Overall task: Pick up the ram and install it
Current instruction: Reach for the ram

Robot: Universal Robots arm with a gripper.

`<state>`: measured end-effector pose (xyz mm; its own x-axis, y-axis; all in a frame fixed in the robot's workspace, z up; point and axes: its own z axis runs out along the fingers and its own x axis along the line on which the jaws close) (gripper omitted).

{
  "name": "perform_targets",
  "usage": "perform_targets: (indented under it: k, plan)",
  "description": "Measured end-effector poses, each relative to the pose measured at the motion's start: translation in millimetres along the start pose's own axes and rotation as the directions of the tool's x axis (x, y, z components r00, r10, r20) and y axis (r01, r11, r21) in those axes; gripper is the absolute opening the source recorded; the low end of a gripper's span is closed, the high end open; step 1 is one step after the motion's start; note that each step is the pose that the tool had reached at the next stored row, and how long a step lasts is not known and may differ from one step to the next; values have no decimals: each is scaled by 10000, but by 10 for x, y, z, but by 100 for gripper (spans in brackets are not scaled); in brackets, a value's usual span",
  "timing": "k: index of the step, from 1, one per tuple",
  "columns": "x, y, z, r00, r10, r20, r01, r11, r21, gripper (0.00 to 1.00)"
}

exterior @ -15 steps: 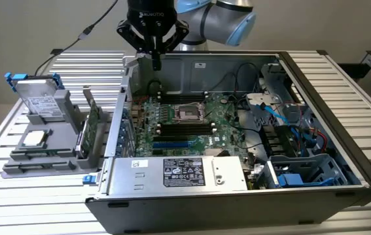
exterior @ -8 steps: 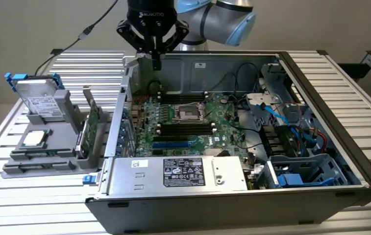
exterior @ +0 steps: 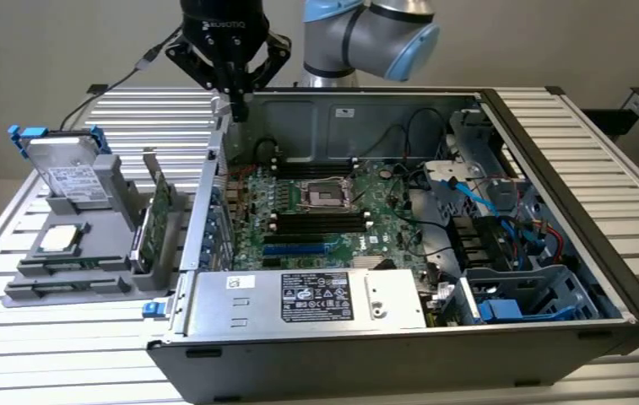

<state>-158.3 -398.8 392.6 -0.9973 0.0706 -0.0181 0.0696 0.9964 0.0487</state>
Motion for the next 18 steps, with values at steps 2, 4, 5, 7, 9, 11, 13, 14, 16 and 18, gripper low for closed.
perform_targets:
  k: [2, 4, 5, 7, 9, 11, 13, 14, 16, 18]
  plan:
    - [91, -6, -1, 10000, 1, -3, -1, 10000, 0, 10]
    - [182, -13, -1, 10000, -1, -4, 1, 10000, 0, 10]
    - [228, -16, -1, 10000, 0, -4, 0, 10000, 0, 10]
    - [318, -22, -1, 10000, 1, -4, -1, 10000, 0, 10]
    - [409, -29, 0, 10000, 0, -4, 0, 10000, 0, 10]
    - [500, -35, 1, 10000, 0, -4, 0, 10000, 0, 10]
    - [591, -42, 3, 10000, -3, -5, 3, 10000, 1, 10]
    - [636, -45, 4, 10000, -3, -6, 3, 10000, 1, 10]
    - [727, -52, 6, 10000, -6, -8, 6, 10000, 0, 10]
    - [817, -58, 9, 10000, -9, -17, 9, 10000, 1, 10]
